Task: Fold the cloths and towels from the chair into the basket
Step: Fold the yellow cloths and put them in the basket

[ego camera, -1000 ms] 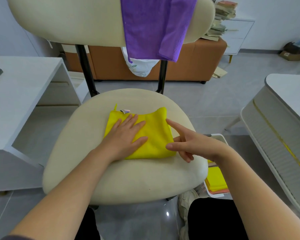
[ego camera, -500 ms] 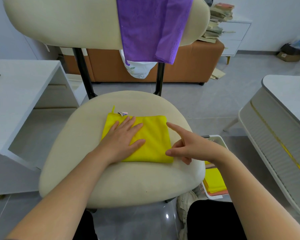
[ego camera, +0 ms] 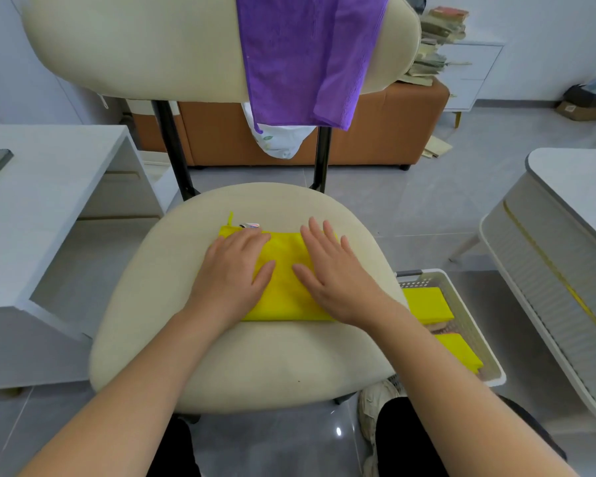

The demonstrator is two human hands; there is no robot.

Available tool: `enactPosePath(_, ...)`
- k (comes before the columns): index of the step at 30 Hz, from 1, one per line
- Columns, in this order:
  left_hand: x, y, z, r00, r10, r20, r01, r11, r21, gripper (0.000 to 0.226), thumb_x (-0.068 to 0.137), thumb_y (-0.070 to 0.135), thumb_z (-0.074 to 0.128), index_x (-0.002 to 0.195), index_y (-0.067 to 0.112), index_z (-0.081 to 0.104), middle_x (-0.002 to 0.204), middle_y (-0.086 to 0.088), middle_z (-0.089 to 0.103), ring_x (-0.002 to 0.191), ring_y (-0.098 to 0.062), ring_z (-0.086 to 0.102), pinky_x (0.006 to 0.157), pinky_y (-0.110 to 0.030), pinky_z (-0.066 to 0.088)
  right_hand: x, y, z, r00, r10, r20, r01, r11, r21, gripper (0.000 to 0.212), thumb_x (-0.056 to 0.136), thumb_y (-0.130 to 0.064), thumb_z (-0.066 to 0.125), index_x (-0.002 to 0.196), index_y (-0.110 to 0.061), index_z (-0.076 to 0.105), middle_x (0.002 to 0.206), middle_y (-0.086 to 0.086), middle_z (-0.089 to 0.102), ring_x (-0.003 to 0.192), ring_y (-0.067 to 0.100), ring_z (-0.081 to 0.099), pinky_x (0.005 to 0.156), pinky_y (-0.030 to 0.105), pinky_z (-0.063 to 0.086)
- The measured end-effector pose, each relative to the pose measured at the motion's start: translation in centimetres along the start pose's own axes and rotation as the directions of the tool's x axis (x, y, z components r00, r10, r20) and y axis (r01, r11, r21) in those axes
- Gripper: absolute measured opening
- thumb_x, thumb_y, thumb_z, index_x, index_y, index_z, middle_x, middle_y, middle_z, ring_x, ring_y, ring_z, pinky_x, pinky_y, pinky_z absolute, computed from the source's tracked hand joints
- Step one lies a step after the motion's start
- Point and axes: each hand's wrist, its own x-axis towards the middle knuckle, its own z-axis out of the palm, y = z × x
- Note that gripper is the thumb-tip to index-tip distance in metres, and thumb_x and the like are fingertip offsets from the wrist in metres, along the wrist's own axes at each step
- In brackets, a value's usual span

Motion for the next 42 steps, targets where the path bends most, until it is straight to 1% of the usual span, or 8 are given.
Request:
enactPosePath(5,-0.9,-1.9,-2.2,0.94,-0.336,-0.065,0.33,0.94,-0.09,0.022,0.088,0.022,0.054,0.106,0.012,0.062,0.111,-0.007,0.057,0.103,-0.029,0.053,0.085,-0.04,0.043,0.9,-0.3,1.8,0.976,0.118,0.182,-0.069,0.965,-0.252,0.066,0.1,-0.049,0.02,0.152,-0.014,-0.002,0.159,0.01,-0.009,0.146,0.027,-0.012,0.116,0.044,-0.009)
enactPosePath(11,-2.7,-4.6,-4.2,0.788,-0.574,0.223,0.616,0.735,-0.282,0.011,0.087,0.021,0.056,0.078,0.016,0.062,0.069,0.0,0.064,0.057,-0.016,0.059,0.056,-0.026,0.04,1.7,-1.0,1.7,0.997,0.051,0.057,-0.037,0.973,-0.226,0.069,0.098,-0.053,0.021,0.152,-0.015,-0.002,0.159,0.01,-0.01,0.145,0.027,-0.014,0.117,0.046,-0.008)
enactPosePath(18,-4.2,-4.8,-6.0,0.627,-0.378,0.681,0.771,0.43,-0.47,0.029,0.094,0.024,0.051,0.068,0.012,0.048,0.053,-0.003,0.044,0.034,-0.009,0.027,0.036,-0.012,0.018,2.1,-1.1,2.9,0.986,0.086,0.144,-0.048,0.968,-0.247,0.071,0.095,-0.06,0.019,0.152,-0.022,-0.001,0.159,0.005,-0.012,0.146,0.025,-0.014,0.117,0.047,-0.01)
enactPosePath(24,-4.0,-3.8,-6.6,0.571,-0.222,0.79,0.812,0.299,-0.502,0.022,0.094,0.022,0.051,0.076,0.013,0.044,0.049,-0.004,0.044,0.029,-0.007,0.022,0.034,-0.011,0.016,2.0,-1.0,2.9,0.987,0.076,0.138,-0.041,0.97,-0.241,0.071,0.095,-0.06,0.02,0.152,-0.023,-0.001,0.159,0.004,-0.011,0.146,0.024,-0.013,0.117,0.047,-0.009)
enactPosePath(34,-3.0,-3.7,-5.7,0.53,-0.38,0.758,0.819,0.461,-0.342,0.022,0.096,0.02,0.051,0.078,0.008,0.054,0.042,-0.001,0.053,0.03,-0.009,0.044,0.034,-0.015,0.031,1.9,-1.0,2.9,0.988,0.079,0.131,-0.048,0.973,-0.224,0.071,0.095,-0.061,0.02,0.152,-0.024,0.001,0.159,0.003,-0.011,0.146,0.023,-0.013,0.117,0.047,-0.01)
enactPosePath(38,-3.1,-3.2,-5.5,0.759,-0.589,0.277,0.604,0.796,0.037,0.023,0.089,0.029,0.05,0.069,0.018,0.056,0.068,0.002,0.062,0.064,-0.021,0.059,0.057,-0.028,0.04,1.9,-1.0,2.9,0.989,0.077,0.123,-0.047,0.972,-0.228,0.071,0.095,-0.061,0.02,0.152,-0.024,0.001,0.159,0.003,-0.011,0.146,0.023,-0.013,0.117,0.047,-0.009)
enactPosePath(40,-2.6,-1.7,-5.4,0.863,-0.505,-0.005,0.505,0.862,0.044,0.014,0.087,0.029,0.049,0.083,0.019,0.059,0.09,-0.002,0.061,0.088,-0.028,0.056,0.067,-0.033,0.041,1.9,-1.0,3.0,0.99,0.079,0.116,-0.051,0.972,-0.231,0.072,0.095,-0.061,0.021,0.152,-0.024,0.001,0.159,0.004,-0.011,0.146,0.023,-0.013,0.117,0.048,-0.009)
enactPosePath(42,-1.9,-0.3,-4.0,0.927,-0.371,-0.059,0.367,0.927,-0.074,0.028,0.091,0.024,0.048,0.114,0.013,0.059,0.12,-0.009,0.057,0.115,-0.029,0.049,0.089,-0.038,0.041,2.0,-1.1,3.2,0.99,0.086,0.112,-0.059,0.972,-0.229,0.072,0.094,-0.061,0.022,0.152,-0.023,0.0,0.159,0.003,-0.011,0.146,0.023,-0.013,0.117,0.048,-0.009)
